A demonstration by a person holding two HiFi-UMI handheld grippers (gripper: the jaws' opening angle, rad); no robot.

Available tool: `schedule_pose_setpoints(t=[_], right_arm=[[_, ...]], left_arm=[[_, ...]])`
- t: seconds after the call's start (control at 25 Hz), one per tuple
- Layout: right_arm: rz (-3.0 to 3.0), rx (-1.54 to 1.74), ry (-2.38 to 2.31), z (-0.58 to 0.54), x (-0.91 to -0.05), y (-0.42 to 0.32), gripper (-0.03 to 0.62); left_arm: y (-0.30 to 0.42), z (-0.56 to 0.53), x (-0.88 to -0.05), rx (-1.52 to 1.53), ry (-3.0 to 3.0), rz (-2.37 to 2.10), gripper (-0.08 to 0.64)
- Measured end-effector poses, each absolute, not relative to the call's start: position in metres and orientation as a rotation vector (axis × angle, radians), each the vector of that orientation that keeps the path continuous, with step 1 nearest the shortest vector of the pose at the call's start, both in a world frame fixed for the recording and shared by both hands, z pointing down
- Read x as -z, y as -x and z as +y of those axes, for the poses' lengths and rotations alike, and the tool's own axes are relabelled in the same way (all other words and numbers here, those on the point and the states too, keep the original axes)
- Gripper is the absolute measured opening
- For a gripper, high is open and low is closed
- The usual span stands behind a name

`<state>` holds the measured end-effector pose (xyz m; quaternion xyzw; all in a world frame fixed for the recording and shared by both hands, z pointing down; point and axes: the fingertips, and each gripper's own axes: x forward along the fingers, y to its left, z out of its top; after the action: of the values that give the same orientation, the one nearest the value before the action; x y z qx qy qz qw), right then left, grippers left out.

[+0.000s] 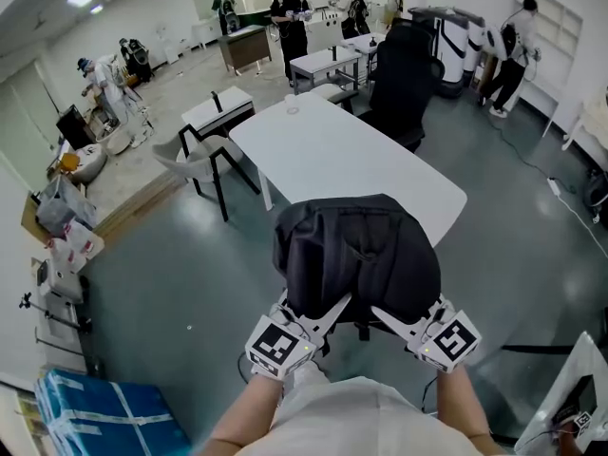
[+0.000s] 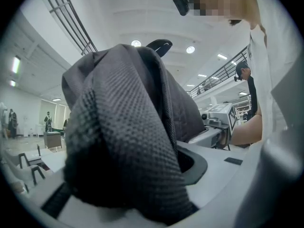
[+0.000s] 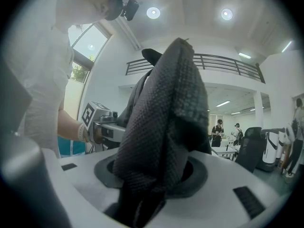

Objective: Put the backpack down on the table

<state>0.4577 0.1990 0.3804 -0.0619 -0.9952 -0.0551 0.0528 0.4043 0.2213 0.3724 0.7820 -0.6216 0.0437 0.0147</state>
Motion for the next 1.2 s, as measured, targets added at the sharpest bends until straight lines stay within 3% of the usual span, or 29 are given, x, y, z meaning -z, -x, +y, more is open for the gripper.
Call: schedule_pose_setpoints(t=[0.68, 1.2], right_arm=[[-3.034, 0.123, 0.263, 0.208, -0.382, -0.443, 0.201], [-2.993, 0.105, 0.404, 0.231, -0.390, -0.337, 0.201]], left_arm=[[-0.390, 0.234, -0.378, -0.129, -2.384, -1.967, 0.141], [-0.285, 0.261, -0.389, -0.106, -2.262, -2.068, 0.140]])
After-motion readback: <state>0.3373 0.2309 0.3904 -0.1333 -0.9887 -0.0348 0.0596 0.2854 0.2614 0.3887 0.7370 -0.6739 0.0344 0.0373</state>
